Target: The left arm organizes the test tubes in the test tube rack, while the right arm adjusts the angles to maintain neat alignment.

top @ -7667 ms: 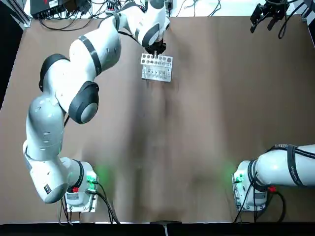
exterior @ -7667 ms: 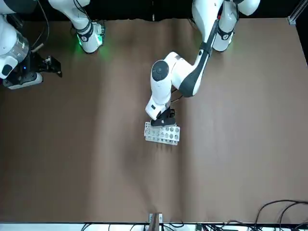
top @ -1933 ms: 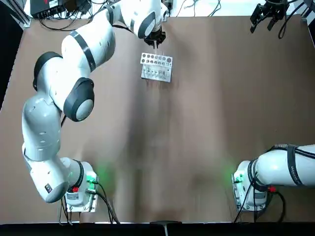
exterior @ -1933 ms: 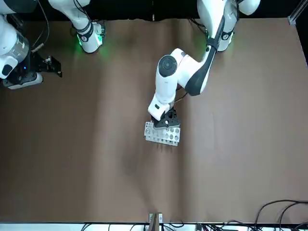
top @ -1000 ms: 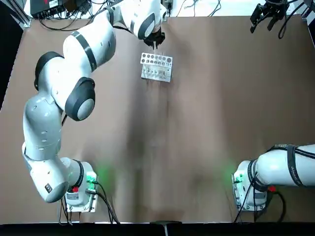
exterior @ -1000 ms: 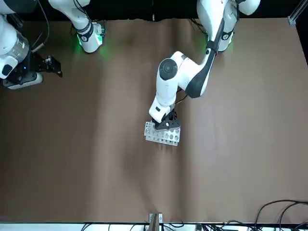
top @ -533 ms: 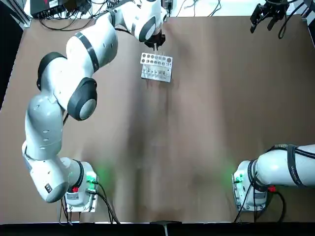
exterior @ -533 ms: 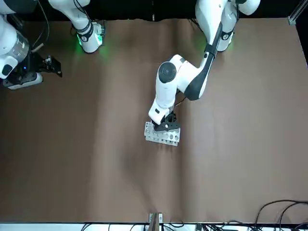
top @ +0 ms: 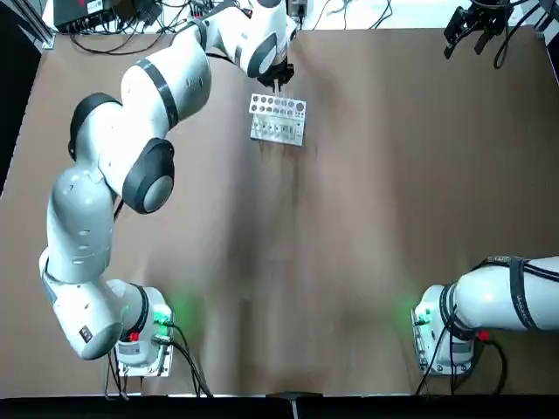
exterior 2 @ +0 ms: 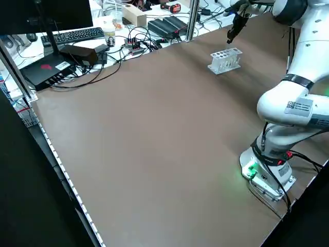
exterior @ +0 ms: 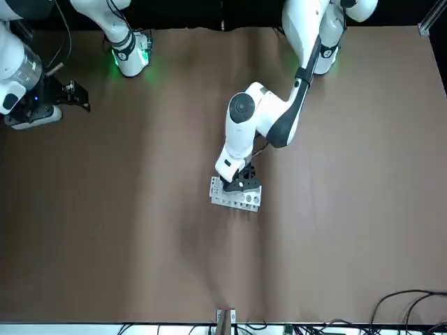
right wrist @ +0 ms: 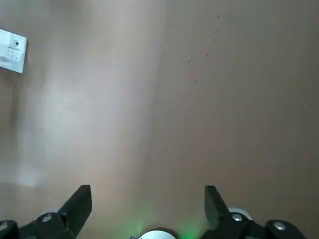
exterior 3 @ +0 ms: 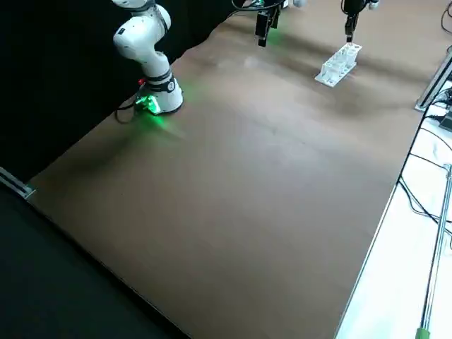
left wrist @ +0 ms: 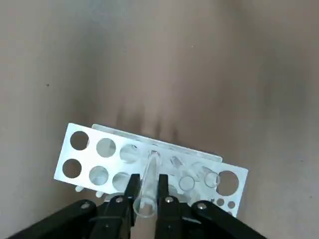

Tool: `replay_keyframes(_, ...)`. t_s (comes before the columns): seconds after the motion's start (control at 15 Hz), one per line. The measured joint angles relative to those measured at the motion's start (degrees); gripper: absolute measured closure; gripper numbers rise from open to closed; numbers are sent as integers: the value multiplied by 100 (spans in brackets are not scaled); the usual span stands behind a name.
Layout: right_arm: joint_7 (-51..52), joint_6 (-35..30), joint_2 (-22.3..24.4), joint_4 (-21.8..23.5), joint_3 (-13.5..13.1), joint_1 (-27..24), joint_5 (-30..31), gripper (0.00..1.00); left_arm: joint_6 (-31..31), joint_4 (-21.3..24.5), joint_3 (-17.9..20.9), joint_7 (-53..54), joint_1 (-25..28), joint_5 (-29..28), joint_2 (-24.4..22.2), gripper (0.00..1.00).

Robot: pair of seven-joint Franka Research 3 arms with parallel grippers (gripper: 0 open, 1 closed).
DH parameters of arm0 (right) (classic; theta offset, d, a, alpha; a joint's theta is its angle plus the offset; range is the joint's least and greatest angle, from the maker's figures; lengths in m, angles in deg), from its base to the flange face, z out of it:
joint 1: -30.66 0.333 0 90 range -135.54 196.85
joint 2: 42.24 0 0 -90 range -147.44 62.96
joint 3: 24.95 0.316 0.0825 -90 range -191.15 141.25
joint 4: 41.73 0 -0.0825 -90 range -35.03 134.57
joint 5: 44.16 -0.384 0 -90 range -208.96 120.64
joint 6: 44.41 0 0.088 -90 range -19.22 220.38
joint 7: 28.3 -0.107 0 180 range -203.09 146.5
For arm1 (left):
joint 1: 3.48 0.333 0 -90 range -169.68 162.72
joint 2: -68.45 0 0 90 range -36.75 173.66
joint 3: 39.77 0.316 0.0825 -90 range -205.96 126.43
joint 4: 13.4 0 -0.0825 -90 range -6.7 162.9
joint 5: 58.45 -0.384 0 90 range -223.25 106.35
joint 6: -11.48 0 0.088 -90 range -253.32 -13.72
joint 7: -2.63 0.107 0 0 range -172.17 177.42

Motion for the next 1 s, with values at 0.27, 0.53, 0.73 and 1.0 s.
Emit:
replay_keyframes(0.27, 0, -17, 0, 0, 0, 0, 0, 0, -7, 0, 0, 0, -1, 0, 1, 53)
replay_keyframes(0.53, 0, -22, 0, 0, 0, 0, 0, 0, -78, -5, 1, 0, 2, 0, 1, 24)
replay_keyframes(0.73, 0, -32, 0, 0, 1, 0, 0, 0, -25, -49, 72, 66, 57, -7, -169, 1)
replay_keyframes(1.0, 6, -64, 0, 2, 48, 72, 0, 0, 1130, -89, 97, 1259, 690, -32, -1034, 0)
